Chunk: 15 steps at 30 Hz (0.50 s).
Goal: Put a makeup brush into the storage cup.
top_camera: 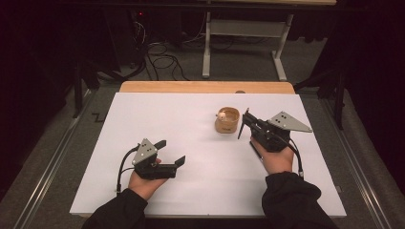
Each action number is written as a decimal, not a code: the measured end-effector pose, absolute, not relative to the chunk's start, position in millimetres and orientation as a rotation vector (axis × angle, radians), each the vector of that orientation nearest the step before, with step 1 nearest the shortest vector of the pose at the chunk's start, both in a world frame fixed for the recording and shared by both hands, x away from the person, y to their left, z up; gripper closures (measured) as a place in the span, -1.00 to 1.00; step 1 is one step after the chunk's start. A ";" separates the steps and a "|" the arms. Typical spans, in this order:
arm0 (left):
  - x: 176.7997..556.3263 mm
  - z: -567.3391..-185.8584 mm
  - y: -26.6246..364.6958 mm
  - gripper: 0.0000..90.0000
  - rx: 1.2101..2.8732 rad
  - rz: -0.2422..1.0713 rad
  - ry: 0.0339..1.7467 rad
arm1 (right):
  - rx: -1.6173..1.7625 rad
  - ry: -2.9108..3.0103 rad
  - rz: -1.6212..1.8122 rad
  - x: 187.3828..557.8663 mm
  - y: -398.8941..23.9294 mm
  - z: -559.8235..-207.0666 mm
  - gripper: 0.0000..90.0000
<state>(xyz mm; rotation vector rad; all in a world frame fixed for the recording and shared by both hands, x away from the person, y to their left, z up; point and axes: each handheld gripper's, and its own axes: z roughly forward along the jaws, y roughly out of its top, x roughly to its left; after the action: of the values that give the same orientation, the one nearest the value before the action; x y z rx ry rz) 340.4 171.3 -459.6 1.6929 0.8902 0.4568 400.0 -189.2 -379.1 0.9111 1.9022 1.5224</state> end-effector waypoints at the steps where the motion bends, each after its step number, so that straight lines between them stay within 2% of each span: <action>1: 340.3 -459.4 170.9 -0.86 1.696 0.458 0.890 | 0.909 1.897 1.524 401.1 -186.5 -377.6 0.89; 6: 340.4 -458.5 168.2 -0.99 1.709 0.456 0.887 | 0.903 1.900 1.514 404.2 -181.5 -373.9 0.89; 15: 335.0 -458.2 168.4 -0.99 1.724 0.452 0.858 | 0.895 1.880 1.515 418.8 -173.7 -364.6 0.89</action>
<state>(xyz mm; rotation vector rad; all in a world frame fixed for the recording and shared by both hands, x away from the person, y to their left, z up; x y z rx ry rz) 335.0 168.4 -458.2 1.7242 0.8580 0.4521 418.8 -173.7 -364.6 0.8952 1.8804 1.5150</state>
